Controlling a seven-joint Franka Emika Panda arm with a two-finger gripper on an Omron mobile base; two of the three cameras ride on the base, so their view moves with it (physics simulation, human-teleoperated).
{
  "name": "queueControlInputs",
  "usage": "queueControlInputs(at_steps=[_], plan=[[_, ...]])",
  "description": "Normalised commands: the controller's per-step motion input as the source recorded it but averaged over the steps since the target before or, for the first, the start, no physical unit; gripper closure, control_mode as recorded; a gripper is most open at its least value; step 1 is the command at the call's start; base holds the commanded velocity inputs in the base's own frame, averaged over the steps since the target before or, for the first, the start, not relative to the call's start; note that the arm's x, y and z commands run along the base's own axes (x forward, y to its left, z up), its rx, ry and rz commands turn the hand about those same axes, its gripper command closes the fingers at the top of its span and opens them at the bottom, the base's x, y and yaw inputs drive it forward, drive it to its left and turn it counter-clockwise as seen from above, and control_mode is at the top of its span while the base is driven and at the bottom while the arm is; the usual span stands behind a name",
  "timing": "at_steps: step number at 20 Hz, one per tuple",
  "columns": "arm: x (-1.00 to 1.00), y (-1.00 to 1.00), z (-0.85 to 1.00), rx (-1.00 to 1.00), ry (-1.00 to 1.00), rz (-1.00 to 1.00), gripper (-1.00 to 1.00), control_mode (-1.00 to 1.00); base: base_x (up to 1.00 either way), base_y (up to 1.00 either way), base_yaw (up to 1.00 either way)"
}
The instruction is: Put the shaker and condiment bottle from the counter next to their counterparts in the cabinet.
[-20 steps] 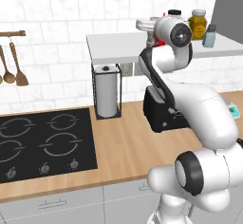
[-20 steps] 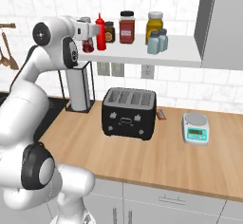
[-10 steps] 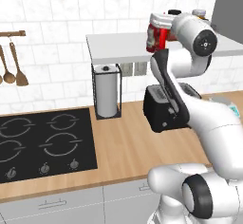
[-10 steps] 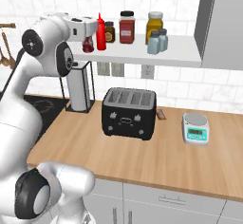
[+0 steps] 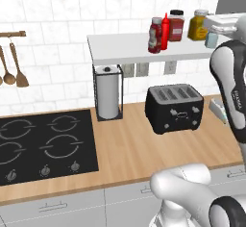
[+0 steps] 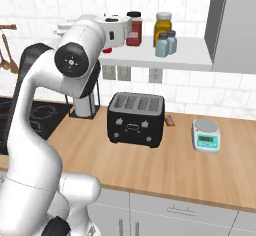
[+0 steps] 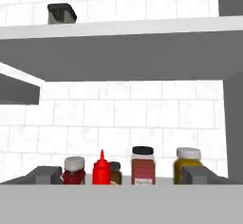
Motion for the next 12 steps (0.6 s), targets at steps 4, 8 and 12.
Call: queueControlInputs(at_steps=[4, 8, 12], plan=[[-1.00, -0.91, 0.05, -0.26, 0.00, 0.17, -1.00, -1.00, 0.00, 0.00, 0.00], [-1.00, -0.79, 0.00, -0.15, 0.00, 0.02, -1.00, -1.00, 0.00, 0.00, 0.00], [-1.00, -0.91, 0.00, -0.11, 0.00, -0.03, -1.00, -1.00, 0.00, 0.00, 0.00]])
